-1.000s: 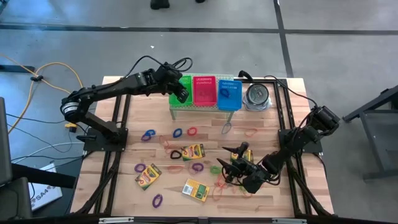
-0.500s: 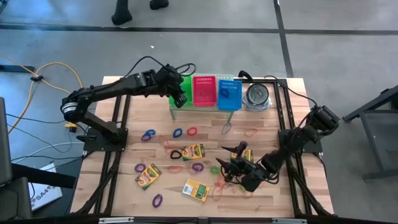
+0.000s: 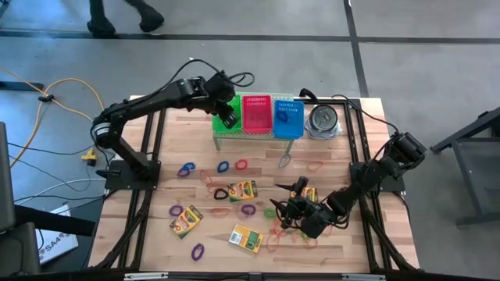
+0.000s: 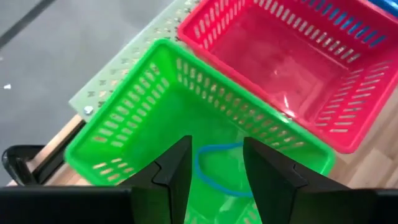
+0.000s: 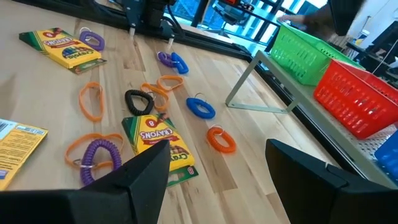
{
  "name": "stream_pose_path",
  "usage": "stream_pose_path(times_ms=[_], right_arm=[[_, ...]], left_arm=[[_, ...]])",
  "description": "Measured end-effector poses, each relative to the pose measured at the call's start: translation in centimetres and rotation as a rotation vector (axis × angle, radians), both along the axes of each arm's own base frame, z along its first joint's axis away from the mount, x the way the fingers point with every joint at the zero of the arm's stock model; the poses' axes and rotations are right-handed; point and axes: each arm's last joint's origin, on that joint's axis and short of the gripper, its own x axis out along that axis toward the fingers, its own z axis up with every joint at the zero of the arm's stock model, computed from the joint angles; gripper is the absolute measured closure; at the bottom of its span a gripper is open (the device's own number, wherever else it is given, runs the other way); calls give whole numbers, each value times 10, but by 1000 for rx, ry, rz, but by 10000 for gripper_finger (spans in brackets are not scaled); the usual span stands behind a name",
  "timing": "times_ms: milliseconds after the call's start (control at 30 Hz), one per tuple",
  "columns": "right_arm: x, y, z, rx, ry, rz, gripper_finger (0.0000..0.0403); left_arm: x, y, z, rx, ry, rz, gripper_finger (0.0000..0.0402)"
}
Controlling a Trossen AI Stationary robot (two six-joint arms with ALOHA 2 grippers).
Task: Pick & Place Office Desk Supplies
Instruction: Put the top green spring keychain into the blue bin on the shelf
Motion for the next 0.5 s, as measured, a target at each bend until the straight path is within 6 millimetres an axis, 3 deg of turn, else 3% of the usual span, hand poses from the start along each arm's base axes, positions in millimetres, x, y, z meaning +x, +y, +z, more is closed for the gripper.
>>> stream_pose_path(times_ms=[333,500], right_arm=[[-2,-1,-3,-15,28,0,149],[-2,0,-3,-17,33,7,149]], left_arm=[[12,-4,20,33,-41,-15,262],[-2,-19,39,80,-48,-69,262]])
